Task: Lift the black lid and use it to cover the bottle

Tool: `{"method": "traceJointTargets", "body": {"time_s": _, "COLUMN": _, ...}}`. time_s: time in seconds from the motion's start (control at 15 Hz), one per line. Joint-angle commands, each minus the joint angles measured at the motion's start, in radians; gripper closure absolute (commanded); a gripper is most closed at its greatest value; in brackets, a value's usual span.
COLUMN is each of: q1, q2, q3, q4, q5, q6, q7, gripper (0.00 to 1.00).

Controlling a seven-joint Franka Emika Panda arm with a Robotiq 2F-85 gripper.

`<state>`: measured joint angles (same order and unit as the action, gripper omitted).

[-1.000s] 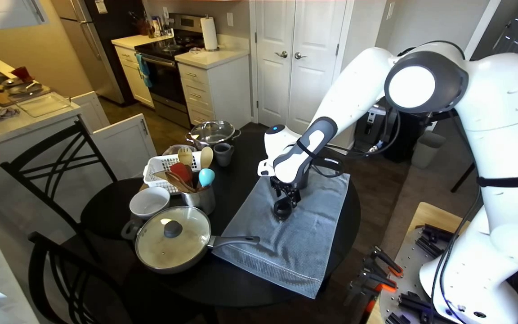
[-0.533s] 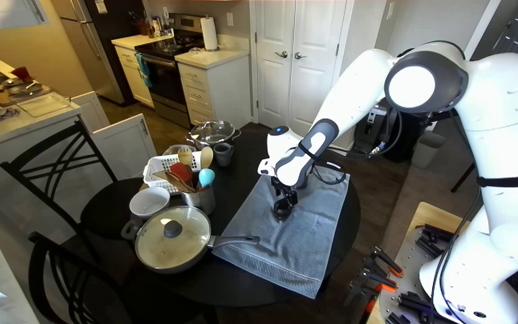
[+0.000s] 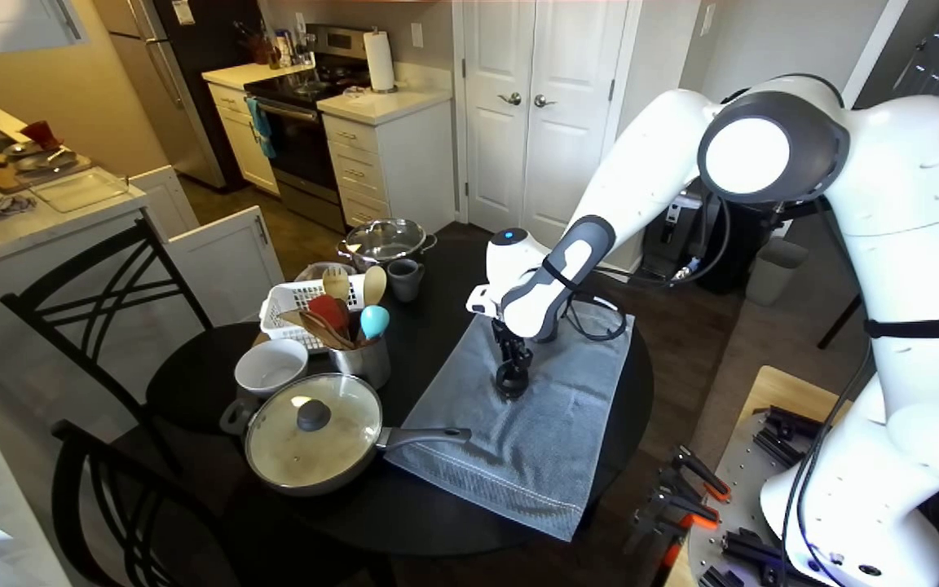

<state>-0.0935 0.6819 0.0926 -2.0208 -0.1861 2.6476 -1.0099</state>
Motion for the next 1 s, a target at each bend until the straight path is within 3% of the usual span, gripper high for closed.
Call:
{"method": "traceJointTargets", "body": {"time_s": 0.0, "q1": -0.049, "q2": -0.034, "q3": 0.05, "q4": -0.047, "q5": 0.033, "q6": 0.059, "q7": -0.009, "gripper": 0.8}}
{"method": "traceJointTargets", "body": {"time_s": 0.2, "q1": -0.063, "q2": -0.033, "q3": 0.067, "q4": -0.048, "q5": 0.041, "q6": 0.071, "q7": -0.007, "gripper": 0.96}}
{"method": "traceJointTargets", "body": {"time_s": 0.6, "q1": -0.052, "q2": -0.054, "q3": 0.044, "q4": -0.05, "q5": 0.021, "q6": 0.055, "q7": 0.015, "gripper": 0.92}}
{"method": "traceJointTargets", "body": {"time_s": 0.93, "q1": 0.007, "q2": -0.186, "q3": -0.038, "q4": -0.065, "q5": -0.04, "q6": 0.013, "q7": 0.084, "gripper": 0.93}}
